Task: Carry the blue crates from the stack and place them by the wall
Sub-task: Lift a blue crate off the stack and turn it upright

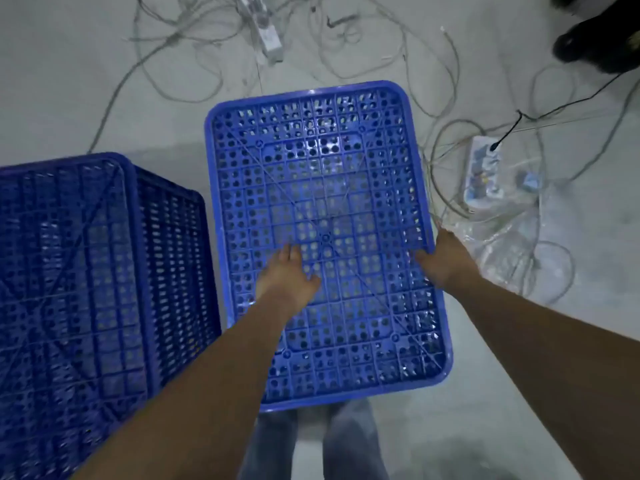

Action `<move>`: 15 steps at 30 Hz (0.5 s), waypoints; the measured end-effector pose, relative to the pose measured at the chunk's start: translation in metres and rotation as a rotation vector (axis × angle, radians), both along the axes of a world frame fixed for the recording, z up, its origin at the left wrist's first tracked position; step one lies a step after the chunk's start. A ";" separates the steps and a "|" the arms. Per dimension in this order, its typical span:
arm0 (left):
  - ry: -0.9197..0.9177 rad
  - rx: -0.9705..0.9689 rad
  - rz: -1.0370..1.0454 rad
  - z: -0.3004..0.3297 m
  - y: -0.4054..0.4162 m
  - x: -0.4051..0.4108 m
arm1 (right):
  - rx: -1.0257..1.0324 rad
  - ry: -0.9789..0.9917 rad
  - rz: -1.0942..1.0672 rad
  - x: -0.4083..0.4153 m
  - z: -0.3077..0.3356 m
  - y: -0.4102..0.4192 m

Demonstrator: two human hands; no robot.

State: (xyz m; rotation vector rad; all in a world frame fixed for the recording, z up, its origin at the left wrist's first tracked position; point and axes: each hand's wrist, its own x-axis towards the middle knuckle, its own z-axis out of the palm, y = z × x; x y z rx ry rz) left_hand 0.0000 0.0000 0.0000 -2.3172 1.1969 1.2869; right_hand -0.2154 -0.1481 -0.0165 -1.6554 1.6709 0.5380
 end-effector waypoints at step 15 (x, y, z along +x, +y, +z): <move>-0.044 0.025 0.145 -0.032 -0.003 -0.036 | 0.120 -0.236 -0.398 -0.011 -0.017 -0.016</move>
